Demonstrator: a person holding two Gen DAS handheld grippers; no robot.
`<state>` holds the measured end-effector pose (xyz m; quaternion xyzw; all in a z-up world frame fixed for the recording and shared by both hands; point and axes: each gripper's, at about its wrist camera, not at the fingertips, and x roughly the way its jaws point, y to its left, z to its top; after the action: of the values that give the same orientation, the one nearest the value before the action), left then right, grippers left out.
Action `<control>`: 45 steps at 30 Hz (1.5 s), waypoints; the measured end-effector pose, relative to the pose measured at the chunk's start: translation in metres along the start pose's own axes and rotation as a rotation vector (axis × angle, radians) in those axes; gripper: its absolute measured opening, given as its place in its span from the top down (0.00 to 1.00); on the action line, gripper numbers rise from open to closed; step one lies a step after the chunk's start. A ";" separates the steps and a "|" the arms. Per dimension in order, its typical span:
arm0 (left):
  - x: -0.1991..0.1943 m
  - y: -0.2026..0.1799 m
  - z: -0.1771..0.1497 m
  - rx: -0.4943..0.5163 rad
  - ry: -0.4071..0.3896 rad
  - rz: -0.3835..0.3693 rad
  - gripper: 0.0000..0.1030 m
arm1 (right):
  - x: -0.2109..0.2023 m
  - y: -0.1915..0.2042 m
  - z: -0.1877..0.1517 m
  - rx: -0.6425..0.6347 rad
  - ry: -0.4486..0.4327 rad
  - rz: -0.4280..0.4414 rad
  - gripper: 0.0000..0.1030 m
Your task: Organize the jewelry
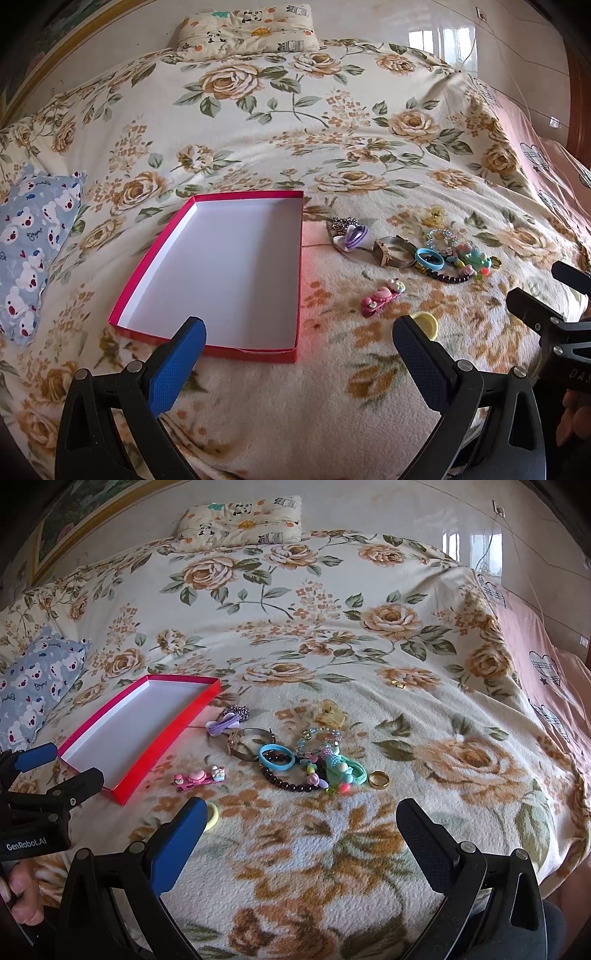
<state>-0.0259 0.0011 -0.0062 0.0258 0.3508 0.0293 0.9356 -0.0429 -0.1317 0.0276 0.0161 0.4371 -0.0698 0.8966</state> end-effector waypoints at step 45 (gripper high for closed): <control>0.059 0.010 0.050 0.031 0.066 -0.095 0.05 | 0.035 -0.023 0.028 0.083 0.056 0.112 0.02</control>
<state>0.0506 0.0136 -0.0064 0.0226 0.3825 -0.0198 0.9235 -0.0028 -0.1609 0.0186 0.0795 0.4573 -0.0369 0.8850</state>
